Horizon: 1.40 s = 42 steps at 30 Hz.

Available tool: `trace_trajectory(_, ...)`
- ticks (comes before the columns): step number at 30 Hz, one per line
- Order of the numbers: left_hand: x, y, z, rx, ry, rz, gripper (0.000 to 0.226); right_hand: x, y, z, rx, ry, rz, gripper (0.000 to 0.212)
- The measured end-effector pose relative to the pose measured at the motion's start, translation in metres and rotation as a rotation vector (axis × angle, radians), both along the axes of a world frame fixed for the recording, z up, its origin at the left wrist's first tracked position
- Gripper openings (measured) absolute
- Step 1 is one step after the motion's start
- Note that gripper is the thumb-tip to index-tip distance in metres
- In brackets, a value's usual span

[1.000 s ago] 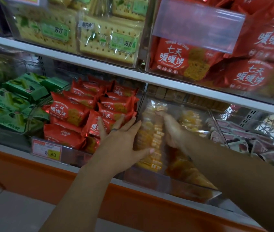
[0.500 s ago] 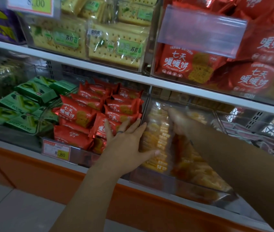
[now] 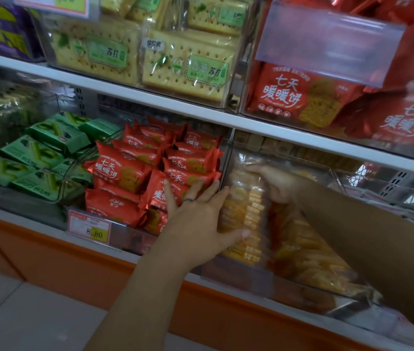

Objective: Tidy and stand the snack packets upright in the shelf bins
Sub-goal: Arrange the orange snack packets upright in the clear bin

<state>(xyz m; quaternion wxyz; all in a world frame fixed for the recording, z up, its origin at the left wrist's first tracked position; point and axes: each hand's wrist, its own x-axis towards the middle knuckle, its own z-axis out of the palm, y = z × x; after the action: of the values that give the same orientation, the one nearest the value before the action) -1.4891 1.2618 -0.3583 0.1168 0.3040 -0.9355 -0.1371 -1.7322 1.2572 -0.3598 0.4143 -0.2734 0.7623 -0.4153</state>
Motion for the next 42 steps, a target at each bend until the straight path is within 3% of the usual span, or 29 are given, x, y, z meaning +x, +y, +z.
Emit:
trace_trajectory(1, 0.000, 0.000, 0.001, 0.005, -0.004, 0.000, 0.088, 0.001, 0.005, 0.004, 0.018, 0.023, 0.021, 0.099)
trace_trajectory(4, 0.002, 0.003, 0.002, 0.004, 0.012, -0.004, 0.083, 0.027, 0.034, 0.036, 0.018, 0.191, 0.123, 0.043)
trace_trajectory(5, 0.003, 0.006, 0.002, -0.002, 0.060, -0.007, 0.078, 0.030, 0.047, 0.044, -0.001, 0.306, 0.166, 0.036)
trace_trajectory(9, -0.001, 0.042, 0.017, 0.079, 0.467, -0.097, 0.051, 0.043, 0.129, 0.066, -0.051, 0.910, 0.401, 0.042)
trace_trajectory(11, -0.014, 0.070, 0.025, 0.186, 0.500, -0.151, 0.045, 0.036, 0.168, 0.061, -0.065, 1.064, 0.370, 0.040)
trace_trajectory(14, -0.041, 0.101, 0.027, 0.244, 0.327, -0.137, 0.046, 0.026, 0.216, 0.049, -0.112, 1.080, 0.281, 0.030)
trace_trajectory(18, -0.071, 0.097, 0.024, 0.073, 0.102, -0.053, 0.040, 0.019, 0.248, 0.024, -0.089, 1.090, 0.240, 0.024)
trace_trajectory(23, -0.093, 0.086, 0.028, -0.242, -0.252, -0.117, 0.025, 0.019, 0.254, 0.006, -0.137, 1.162, 0.267, 0.039)
trace_trajectory(26, -0.102, 0.078, 0.030, -0.215, -0.367, -0.227, 0.026, 0.018, 0.254, 0.003, -0.195, 1.257, 0.290, 0.056)
trace_trajectory(29, -0.108, 0.073, 0.034, -0.135, -0.420, -0.305, 0.025, 0.019, 0.255, 0.006, -0.119, 1.224, 0.370, 0.082)
trace_trajectory(31, -0.113, 0.069, 0.036, -0.080, -0.430, -0.327, 0.023, 0.018, 0.256, 0.006, -0.056, 1.185, 0.412, 0.087)
trace_trajectory(37, -0.124, 0.070, 0.030, 0.083, -0.302, -0.276, 0.026, 0.018, 0.259, -0.005, -0.139, 1.359, 0.371, 0.055)
trace_trajectory(42, -0.128, 0.070, 0.022, 0.175, -0.229, -0.250, 0.026, 0.018, 0.257, -0.006, -0.170, 1.309, 0.369, 0.040)
